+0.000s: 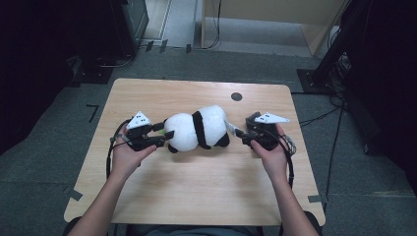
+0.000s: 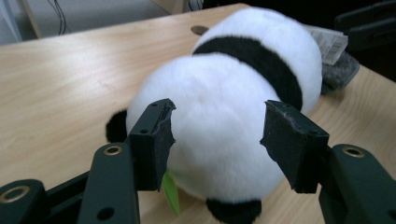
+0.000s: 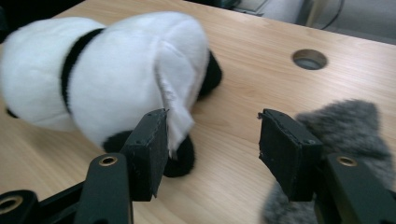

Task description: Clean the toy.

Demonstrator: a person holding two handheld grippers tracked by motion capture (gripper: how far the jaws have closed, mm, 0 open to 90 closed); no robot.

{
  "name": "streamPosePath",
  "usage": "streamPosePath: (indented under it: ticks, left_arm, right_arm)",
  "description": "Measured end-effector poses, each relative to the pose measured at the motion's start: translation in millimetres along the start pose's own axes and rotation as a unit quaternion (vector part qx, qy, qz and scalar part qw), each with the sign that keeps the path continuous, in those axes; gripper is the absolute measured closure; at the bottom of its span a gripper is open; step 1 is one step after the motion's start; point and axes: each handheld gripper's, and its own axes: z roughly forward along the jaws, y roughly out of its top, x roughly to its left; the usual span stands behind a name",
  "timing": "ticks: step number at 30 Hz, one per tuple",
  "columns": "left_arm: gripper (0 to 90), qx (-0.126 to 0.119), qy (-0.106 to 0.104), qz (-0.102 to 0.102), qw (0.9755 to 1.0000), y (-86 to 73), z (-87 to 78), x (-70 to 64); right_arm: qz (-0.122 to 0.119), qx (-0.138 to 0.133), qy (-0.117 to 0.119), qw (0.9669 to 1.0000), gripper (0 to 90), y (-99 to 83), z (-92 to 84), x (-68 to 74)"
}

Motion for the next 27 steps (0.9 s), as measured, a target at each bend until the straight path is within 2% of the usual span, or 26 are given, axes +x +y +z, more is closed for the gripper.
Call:
streamPosePath:
  ticks: [4,7,12,15,16,20,21,22,24,26,27]
  left_arm:
    - [41.1,0.009,-0.004,0.005,0.9999,11.0,10.3,2.9]
    - [41.1,0.012,-0.001,0.01,0.9999,17.0,17.0,5.1]
    - [41.2,0.017,-0.002,0.019,0.9997,22.9,27.8,9.4]
    - [40.5,0.039,0.004,0.032,0.9987,19.9,36.6,11.5]
    - [39.8,0.041,0.004,0.031,0.9987,18.9,38.2,11.8]
    - [38.7,0.029,0.0,0.022,0.9993,15.1,42.2,14.8]
    - [38.0,0.029,0.001,0.022,0.9993,13.8,43.2,15.1]
    - [37.0,0.03,0.001,0.023,0.9993,12.2,44.4,15.8]
    - [35.5,0.03,-0.002,0.022,0.9993,9.4,44.9,17.2]
    - [33.6,0.031,-0.002,0.018,0.9993,6.8,45.1,18.3]
    - [32.7,0.031,-0.004,0.018,0.9993,5.3,45.1,18.7]
  right_arm:
    - [0.003,0.004,-0.019,0.9998,41.1,-3.4,-1.8,-16.4]
    - [0.001,0.012,-0.042,0.9991,39.9,-8.1,0.0,-28.5]
    - [0.007,0.015,-0.057,0.9982,39.8,-13.9,2.6,-41.6]
    - [0.0,0.017,-0.069,0.9975,39.9,-17.2,5.7,-49.7]
    - [0.002,0.02,-0.073,0.9971,39.9,-19.1,7.9,-53.5]
    - [0.004,0.029,-0.082,0.9962,40.3,-27.3,16.9,-64.4]
    - [0.005,0.033,-0.084,0.9959,42.7,-29.9,19.7,-66.2]
    - [0.007,0.037,-0.082,0.9959,45.5,-32.4,22.5,-67.3]
    - [0.007,0.036,-0.08,0.9962,45.2,-36.5,26.8,-69.2]
    - [0.004,0.035,-0.099,0.9944,43.2,-40.6,30.3,-71.3]
    - [0.014,0.031,-0.102,0.9942,41.8,-43.6,32.2,-73.0]
